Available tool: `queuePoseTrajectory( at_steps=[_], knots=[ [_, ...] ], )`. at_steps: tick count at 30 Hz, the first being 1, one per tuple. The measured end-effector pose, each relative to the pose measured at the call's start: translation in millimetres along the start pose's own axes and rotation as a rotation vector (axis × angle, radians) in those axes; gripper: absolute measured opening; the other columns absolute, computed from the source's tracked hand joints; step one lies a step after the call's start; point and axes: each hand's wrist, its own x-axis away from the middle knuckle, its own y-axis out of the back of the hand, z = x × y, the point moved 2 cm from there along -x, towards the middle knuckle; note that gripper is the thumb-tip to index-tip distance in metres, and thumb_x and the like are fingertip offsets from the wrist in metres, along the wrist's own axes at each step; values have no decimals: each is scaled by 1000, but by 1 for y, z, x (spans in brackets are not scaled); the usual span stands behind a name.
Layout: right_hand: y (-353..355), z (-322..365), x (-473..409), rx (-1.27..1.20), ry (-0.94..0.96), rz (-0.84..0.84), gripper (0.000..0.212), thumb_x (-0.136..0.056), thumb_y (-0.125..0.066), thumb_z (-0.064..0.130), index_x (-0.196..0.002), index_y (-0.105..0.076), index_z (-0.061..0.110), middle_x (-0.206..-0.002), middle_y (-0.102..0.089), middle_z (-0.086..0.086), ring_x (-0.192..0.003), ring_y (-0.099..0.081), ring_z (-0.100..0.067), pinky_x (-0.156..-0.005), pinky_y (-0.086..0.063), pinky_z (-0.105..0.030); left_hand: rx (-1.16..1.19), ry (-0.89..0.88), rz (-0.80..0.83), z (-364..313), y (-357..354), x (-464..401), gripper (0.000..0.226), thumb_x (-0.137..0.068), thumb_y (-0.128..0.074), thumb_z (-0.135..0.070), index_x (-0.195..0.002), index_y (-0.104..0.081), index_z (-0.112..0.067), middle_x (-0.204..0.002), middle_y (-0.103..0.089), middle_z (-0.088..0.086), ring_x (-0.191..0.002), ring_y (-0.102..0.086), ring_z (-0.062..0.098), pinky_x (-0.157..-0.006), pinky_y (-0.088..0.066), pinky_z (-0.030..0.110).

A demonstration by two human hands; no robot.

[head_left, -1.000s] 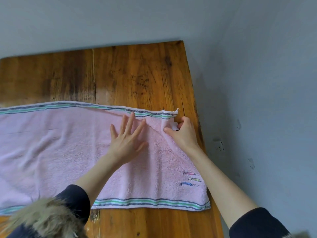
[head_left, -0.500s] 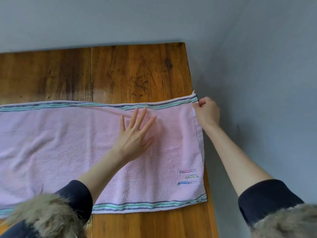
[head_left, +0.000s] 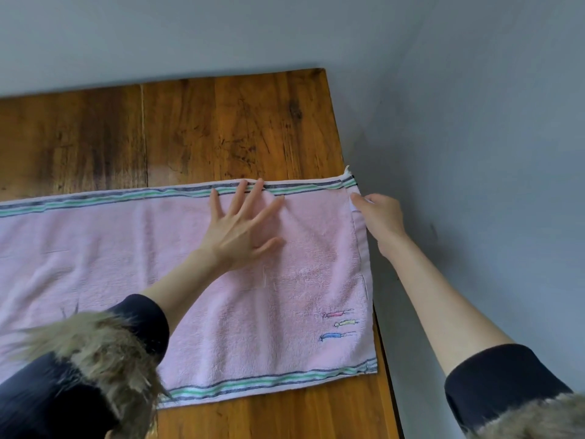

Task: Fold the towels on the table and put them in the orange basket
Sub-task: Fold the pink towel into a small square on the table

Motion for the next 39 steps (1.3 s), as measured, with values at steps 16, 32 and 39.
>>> queuePoseTrajectory(
  at_steps=[16,32,39],
  knots=[
    [-15,20,-37,-114,-111,38,27,-89,-58,40,-74,-59,17,-85,-61,-2,-83,-58,-18,-72,-49,-31,-24,9,-85,-2,-9,-3,72,-82,-8,-74,-147,-4,-42,-159,3,3,-145,10,28,-107,8,68],
    [24,-67,104,-107,-62,86,14,-92,-56,30,-98,-59,18,-95,-63,2,-89,-58,-9,-73,-44,-16,134,35,-89,-74,-33,97,61,-90,-24,-55,-146,-25,-31,-157,-9,11,-143,-1,36,-106,1,69],
    [35,-105,145,106,-203,199,34,-88,-60,32,-95,-60,-1,-98,-66,-23,-91,-63,-36,-82,-52,-47,56,112,33,-100,-53,104,69,-82,-9,-72,-143,9,-46,-153,23,0,-137,26,33,-98,19,70]
  ],
)
